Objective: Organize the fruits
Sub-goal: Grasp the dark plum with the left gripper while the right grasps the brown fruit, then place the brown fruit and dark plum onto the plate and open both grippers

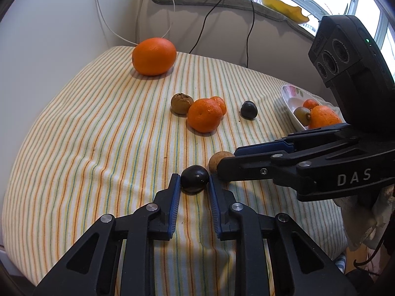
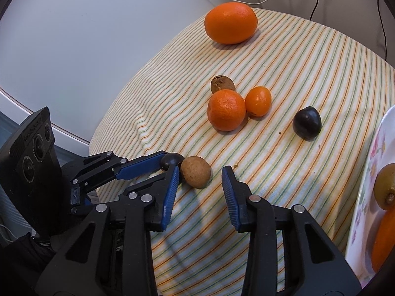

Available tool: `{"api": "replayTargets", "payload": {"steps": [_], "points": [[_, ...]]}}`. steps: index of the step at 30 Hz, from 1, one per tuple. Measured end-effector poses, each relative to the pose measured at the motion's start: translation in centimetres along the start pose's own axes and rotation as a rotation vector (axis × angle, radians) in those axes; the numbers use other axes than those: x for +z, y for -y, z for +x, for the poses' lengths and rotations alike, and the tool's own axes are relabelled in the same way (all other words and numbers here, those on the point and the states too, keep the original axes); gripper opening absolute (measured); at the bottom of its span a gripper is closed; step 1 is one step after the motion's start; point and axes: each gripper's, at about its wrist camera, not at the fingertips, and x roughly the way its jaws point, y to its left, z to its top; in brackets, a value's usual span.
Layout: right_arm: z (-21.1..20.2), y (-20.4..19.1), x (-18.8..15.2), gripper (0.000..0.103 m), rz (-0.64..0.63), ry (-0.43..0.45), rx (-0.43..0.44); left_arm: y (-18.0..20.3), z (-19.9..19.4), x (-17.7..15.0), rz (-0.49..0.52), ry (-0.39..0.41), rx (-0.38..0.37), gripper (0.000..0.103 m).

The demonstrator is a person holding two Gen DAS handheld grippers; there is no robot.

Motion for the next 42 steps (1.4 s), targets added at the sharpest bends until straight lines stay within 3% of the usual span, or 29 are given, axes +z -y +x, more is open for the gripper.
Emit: {"api": "replayTargets", "payload": {"steps": [5,8,13,19,29,42], "points": [[0.7,-0.8,0.1,0.036,-0.035,-0.009,-0.033,-0.2,-0.3,-0.3,-0.013,0.003,-0.004,0.021],[0.9,-1.7,-0.1,0.027,-0.066,-0.014,-0.037,-0.2,-0.5,-0.4,-0.018,0.004,-0.005,0.021],[1.4,-3.5,-0.6,0.027,-0.12,0.002,-0.107,-0.3,-0.6,-0.5,-0.021,0.006,-0.002,0.021],[0.2,-4.2,-1.2,0.026,-0.136,0.04,-0.125,-0.5,-0.8,-0.6,-0.033,0.012,-0.006,0.021],[-5.0,-1.8,-1.7,0.026,-0.083,0.131,-0.141,1.0,-1.1,0.4,-0.022,0.034,-0.048,0.021],[-13.6,4.3,-5.1,0.026,0.055,0.265,-0.219,5.7,-0.4,2.2,0.052,0.057,-0.123,0.021]]}}
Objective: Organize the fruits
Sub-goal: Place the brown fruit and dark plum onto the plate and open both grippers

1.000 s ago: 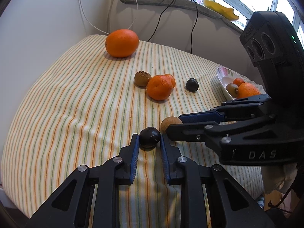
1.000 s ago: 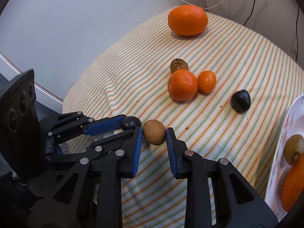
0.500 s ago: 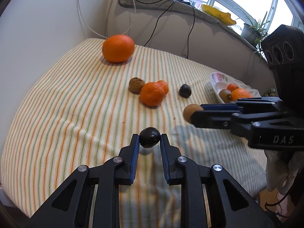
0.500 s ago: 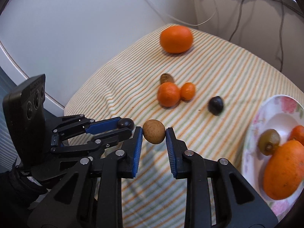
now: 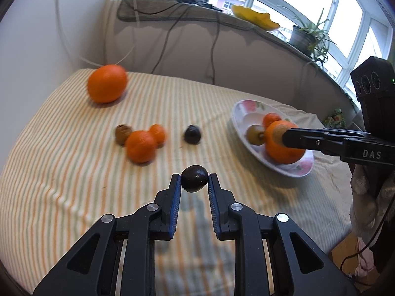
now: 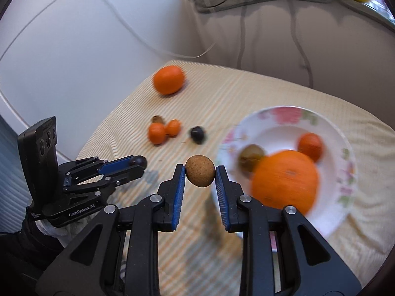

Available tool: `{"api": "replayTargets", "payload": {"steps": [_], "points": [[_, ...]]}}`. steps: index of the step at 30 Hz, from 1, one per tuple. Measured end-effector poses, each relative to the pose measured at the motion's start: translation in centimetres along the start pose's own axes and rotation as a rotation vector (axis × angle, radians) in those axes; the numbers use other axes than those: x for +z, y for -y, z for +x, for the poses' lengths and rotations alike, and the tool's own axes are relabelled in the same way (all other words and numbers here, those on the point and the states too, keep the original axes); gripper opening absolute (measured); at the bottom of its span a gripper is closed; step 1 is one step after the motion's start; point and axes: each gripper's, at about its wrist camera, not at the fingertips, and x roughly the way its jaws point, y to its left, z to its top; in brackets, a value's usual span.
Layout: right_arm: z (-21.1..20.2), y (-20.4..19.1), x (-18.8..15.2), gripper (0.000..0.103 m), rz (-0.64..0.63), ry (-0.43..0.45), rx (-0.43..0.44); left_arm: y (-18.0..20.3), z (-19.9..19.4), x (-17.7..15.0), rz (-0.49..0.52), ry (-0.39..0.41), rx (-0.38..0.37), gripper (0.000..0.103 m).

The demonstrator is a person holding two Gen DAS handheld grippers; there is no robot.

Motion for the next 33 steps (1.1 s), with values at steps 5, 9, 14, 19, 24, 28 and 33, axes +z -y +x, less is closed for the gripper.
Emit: {"api": "replayTargets", "payload": {"steps": [5,9,14,19,24,28,33], "points": [[-2.5,3.1,-0.7,0.026,0.06,0.034,-0.035,2.1,0.8,0.9,0.025,0.004,-0.036,0.021],[-4.0,4.9,-1.4,0.026,0.087,0.052,-0.061,3.8,1.4,1.5,0.051,0.003,-0.059,0.021],[-4.8,6.6,-2.1,0.026,0.115,0.057,-0.079,5.5,2.4,2.1,0.073,-0.007,-0.082,0.021],[-5.4,7.9,-2.5,0.026,0.14,0.067,-0.088,7.0,3.3,2.6,0.084,-0.014,-0.106,0.021],[-5.7,8.9,-2.7,0.026,0.158,0.073,-0.095,8.2,4.1,2.9,0.105,-0.025,-0.113,0.021],[-5.7,9.4,-2.9,0.026,0.163,0.071,-0.102,8.6,4.5,3.1,0.116,-0.03,-0.109,0.021],[-5.4,9.8,-2.9,0.026,0.165,0.069,-0.109,8.7,4.7,3.2,0.121,-0.035,-0.107,0.021]]}}
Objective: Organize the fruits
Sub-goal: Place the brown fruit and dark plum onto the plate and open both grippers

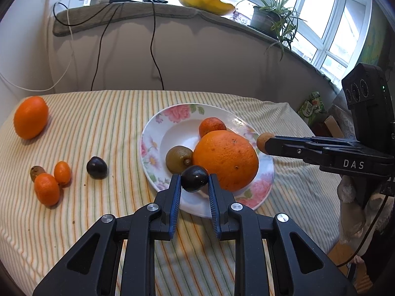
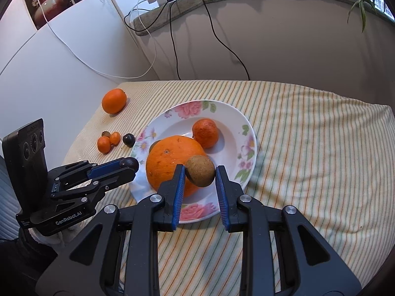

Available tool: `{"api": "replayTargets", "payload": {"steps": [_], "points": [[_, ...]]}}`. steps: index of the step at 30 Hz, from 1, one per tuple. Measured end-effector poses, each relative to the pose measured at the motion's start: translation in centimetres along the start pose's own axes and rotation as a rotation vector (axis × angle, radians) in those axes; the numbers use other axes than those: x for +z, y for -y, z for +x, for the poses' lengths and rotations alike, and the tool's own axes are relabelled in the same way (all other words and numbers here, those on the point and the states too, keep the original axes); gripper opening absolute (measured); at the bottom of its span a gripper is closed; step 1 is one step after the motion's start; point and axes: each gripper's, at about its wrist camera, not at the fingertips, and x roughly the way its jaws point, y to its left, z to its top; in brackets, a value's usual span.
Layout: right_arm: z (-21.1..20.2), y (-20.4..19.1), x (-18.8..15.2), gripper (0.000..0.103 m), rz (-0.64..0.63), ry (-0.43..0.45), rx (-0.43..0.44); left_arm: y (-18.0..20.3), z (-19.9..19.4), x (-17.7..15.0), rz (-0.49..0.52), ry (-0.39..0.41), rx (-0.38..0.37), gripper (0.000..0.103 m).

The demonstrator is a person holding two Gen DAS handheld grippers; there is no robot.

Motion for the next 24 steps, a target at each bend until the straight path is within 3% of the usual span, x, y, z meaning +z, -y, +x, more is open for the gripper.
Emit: {"api": "replayTargets", "payload": {"steps": [15,18,20,24], "points": [[0.43,0.18,-0.07,0.027,0.001,-0.002,-0.018,-0.15,0.09,0.23,-0.02,0.006,0.02,0.022],[0.39,0.29,-0.03,0.044,0.009,-0.003,-0.007,-0.27,-0.08,0.22,-0.025,0.012,0.023,0.032],[0.17,0.17,-0.02,0.062,0.007,0.011,-0.012,-0.37,-0.23,0.24,-0.028,0.018,0.027,0.036],[-0.11,-0.03,0.11,0.068,0.005,0.026,-0.016,-0.49,-0.49,0.36,-0.029,0.027,0.032,0.039]]}}
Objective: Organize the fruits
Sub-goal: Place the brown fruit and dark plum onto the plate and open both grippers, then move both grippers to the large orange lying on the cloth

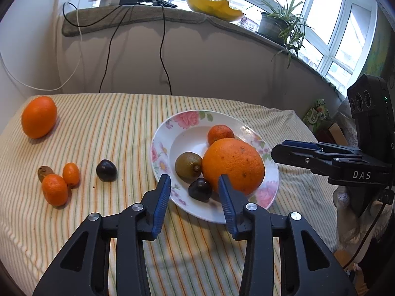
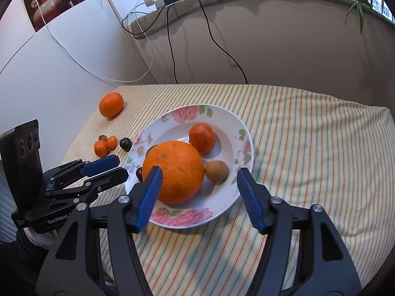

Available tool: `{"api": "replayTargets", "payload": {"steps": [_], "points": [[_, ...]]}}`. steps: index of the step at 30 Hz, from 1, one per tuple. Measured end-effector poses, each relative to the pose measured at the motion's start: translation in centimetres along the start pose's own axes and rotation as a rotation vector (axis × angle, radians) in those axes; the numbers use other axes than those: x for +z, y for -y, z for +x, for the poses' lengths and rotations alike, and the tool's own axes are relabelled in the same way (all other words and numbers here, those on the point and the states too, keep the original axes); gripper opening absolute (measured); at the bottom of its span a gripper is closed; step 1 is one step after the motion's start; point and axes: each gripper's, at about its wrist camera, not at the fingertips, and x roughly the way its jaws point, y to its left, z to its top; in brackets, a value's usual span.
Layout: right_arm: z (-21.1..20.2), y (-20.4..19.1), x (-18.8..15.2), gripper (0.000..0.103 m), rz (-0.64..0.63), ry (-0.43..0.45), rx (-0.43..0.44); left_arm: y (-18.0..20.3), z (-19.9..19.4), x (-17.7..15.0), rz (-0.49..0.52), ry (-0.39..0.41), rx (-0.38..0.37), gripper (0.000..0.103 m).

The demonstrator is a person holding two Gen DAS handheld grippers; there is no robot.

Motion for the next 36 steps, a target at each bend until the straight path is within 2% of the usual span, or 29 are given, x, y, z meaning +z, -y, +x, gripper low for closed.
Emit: {"api": "replayTargets", "payload": {"steps": [4,14,16,19,25,36], "points": [[-0.1,-0.2,0.2,0.074,-0.003,0.009,-0.001,-0.2,-0.2,0.0,0.003,0.003,0.004,0.039],[0.0,-1.7,0.9,0.076,-0.024,0.014,0.007,-1.6,-0.9,0.1,-0.024,0.021,0.03,0.04],[0.0,-2.0,1.2,0.076,-0.026,0.017,0.01,-2.0,-1.2,0.1,-0.03,0.028,0.037,0.05],[0.1,-2.6,1.8,0.087,-0.032,0.02,0.018,-2.8,-1.9,0.2,-0.039,0.046,0.053,0.056],[0.7,-4.0,2.9,0.088,-0.056,0.013,0.035,-5.5,-3.1,0.0,-0.072,0.062,0.109,0.07],[3.5,-8.1,5.7,0.088,-0.127,-0.012,0.056,-12.1,-4.5,0.3,-0.171,0.074,0.217,0.072]]}}
